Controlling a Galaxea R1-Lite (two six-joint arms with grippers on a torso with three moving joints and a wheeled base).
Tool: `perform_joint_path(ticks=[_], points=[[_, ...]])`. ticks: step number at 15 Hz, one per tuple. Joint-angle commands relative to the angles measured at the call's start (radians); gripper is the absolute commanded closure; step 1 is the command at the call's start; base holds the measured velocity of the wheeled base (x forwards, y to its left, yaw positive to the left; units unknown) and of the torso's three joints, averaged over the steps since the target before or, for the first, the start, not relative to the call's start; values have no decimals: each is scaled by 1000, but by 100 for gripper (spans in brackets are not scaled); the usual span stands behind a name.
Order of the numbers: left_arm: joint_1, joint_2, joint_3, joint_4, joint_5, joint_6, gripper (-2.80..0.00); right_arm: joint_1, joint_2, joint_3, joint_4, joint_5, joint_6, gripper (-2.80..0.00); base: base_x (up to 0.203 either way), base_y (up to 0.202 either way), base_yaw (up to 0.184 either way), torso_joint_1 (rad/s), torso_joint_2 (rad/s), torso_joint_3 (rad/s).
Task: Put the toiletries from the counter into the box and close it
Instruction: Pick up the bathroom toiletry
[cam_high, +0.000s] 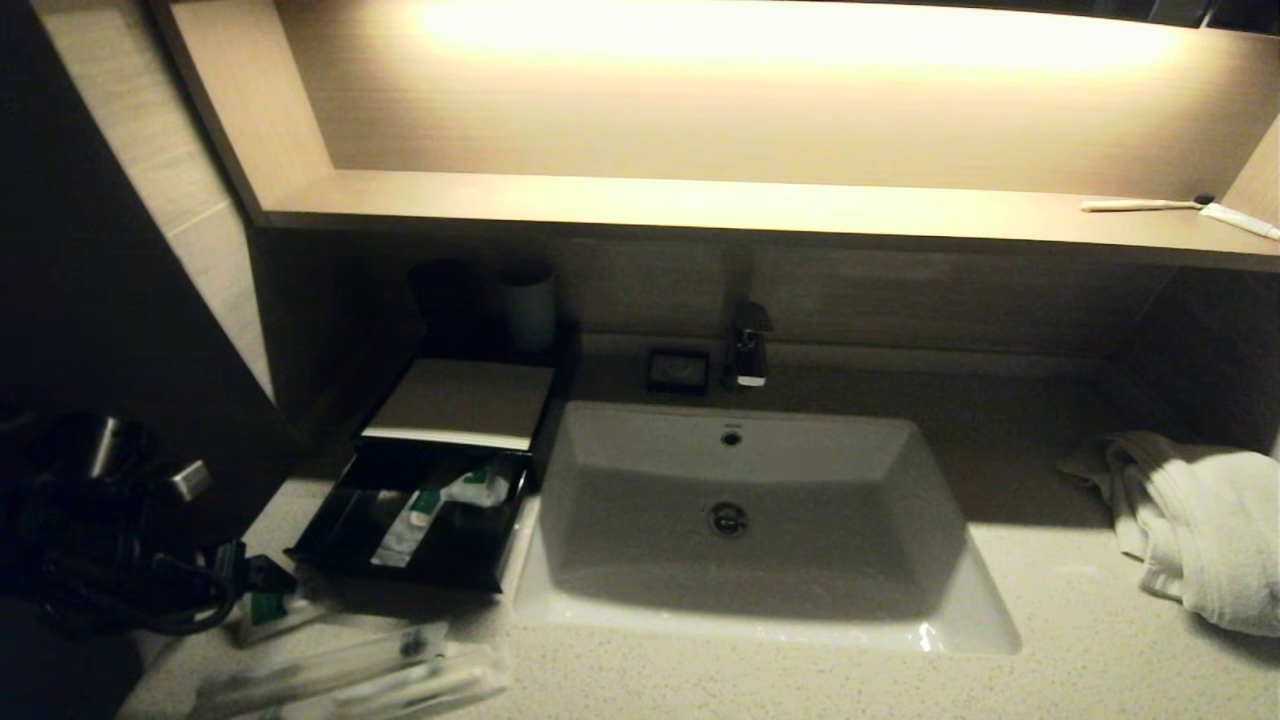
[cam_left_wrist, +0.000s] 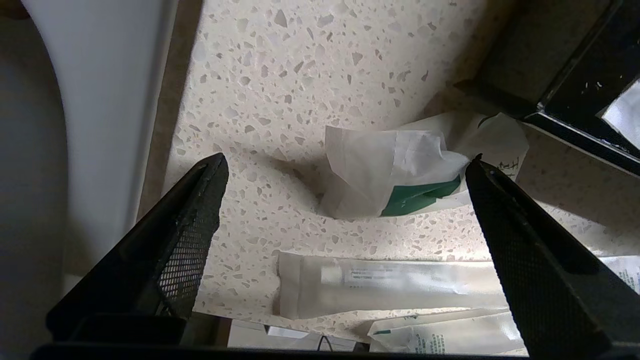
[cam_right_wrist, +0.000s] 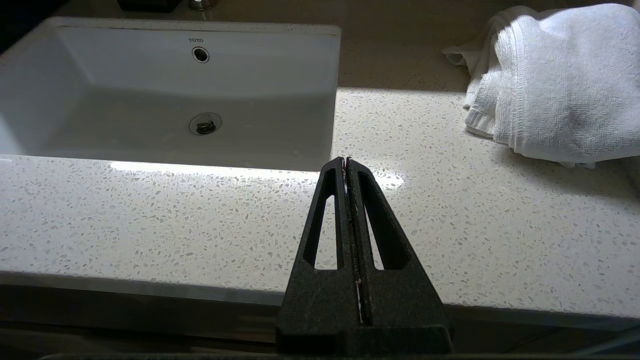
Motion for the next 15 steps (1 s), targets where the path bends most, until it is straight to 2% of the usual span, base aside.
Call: perform_joint_path(ticks=[1, 6, 14, 15], points=[[10, 0, -3, 0, -1, 2, -280, 0, 0, 0, 0, 0, 0, 0, 0, 0, 0, 0, 0, 0], [24, 10, -12, 0, 28, 2, -280, 0, 0, 0, 0, 0, 0, 0, 0, 0, 0, 0, 0, 0], [36, 20, -19, 1, 36, 3, -280, 0, 0, 0, 0, 0, 0, 0, 0, 0, 0, 0, 0, 0], [38, 21, -19, 0, 36, 5, 0, 0, 0, 0, 0, 0, 0, 0, 0, 0, 0, 0, 0, 0]])
